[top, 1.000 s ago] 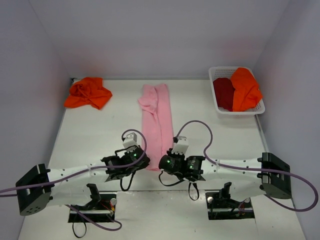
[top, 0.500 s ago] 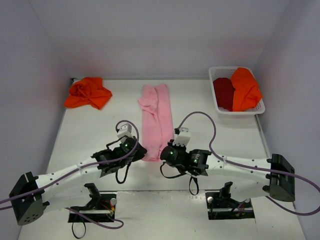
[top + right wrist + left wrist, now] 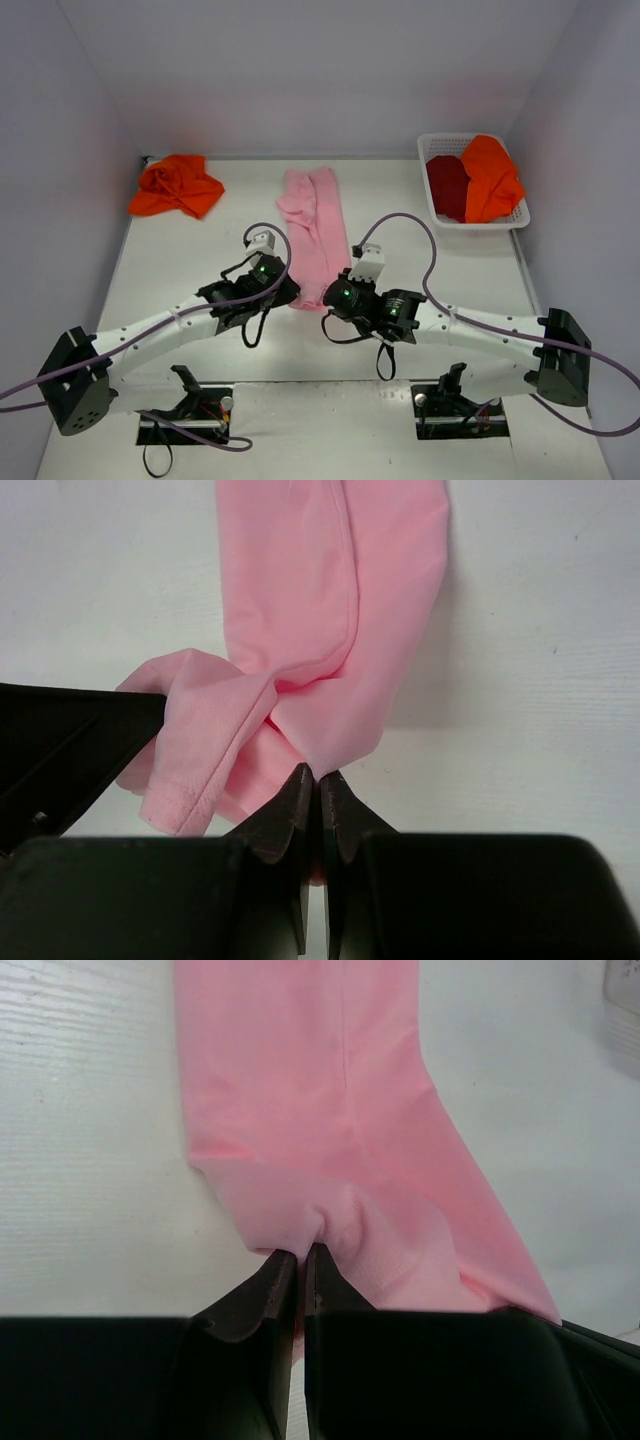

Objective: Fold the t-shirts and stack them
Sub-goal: Fold the tshirt

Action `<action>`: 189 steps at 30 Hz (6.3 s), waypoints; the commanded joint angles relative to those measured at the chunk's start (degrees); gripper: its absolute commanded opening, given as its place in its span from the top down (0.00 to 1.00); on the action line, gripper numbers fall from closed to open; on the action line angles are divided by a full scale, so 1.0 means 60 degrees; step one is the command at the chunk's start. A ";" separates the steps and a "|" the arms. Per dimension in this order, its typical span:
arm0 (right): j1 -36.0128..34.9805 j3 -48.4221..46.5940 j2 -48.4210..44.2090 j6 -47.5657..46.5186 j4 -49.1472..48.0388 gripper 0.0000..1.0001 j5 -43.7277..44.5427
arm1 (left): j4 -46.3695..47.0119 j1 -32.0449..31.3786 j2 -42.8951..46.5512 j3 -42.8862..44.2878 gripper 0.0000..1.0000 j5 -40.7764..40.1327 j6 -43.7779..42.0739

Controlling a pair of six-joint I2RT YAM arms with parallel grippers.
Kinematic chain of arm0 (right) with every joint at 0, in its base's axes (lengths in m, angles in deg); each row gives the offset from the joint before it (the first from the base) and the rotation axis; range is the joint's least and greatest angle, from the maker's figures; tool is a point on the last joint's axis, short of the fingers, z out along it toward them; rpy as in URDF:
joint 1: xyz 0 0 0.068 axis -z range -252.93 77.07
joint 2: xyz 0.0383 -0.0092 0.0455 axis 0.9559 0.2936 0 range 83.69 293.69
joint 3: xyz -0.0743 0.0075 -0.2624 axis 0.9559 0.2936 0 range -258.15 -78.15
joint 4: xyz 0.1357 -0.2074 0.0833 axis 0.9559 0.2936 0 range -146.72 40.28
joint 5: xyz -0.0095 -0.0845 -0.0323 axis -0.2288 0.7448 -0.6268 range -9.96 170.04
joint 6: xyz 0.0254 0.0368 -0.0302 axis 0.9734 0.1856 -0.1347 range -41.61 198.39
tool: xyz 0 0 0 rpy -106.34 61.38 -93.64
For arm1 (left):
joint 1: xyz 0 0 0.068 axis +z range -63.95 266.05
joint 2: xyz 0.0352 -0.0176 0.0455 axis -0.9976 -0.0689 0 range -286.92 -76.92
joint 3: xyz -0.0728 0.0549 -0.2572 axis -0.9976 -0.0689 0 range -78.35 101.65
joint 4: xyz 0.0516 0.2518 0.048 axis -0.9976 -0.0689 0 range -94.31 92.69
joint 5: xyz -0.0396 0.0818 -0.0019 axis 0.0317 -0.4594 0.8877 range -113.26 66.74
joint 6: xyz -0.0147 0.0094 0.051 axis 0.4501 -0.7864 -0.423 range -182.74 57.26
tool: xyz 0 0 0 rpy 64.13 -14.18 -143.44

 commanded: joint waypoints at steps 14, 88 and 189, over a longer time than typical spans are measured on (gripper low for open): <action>0.0792 -0.0536 0.0380 -0.0951 -0.0560 1.00 0.0342 | 0.0609 0.0917 -0.1257 0.1778 1.00 0.0573 -0.1178; 0.4909 -0.3158 0.4013 -0.5053 -0.3431 1.00 -0.3129 | 0.0682 0.3232 -0.4348 0.4547 1.00 0.2024 -0.2570; 0.4074 -0.2059 0.4892 -0.4614 -0.6156 0.15 -0.5356 | 0.0932 0.4082 -0.1390 0.2790 0.22 0.1453 -0.2511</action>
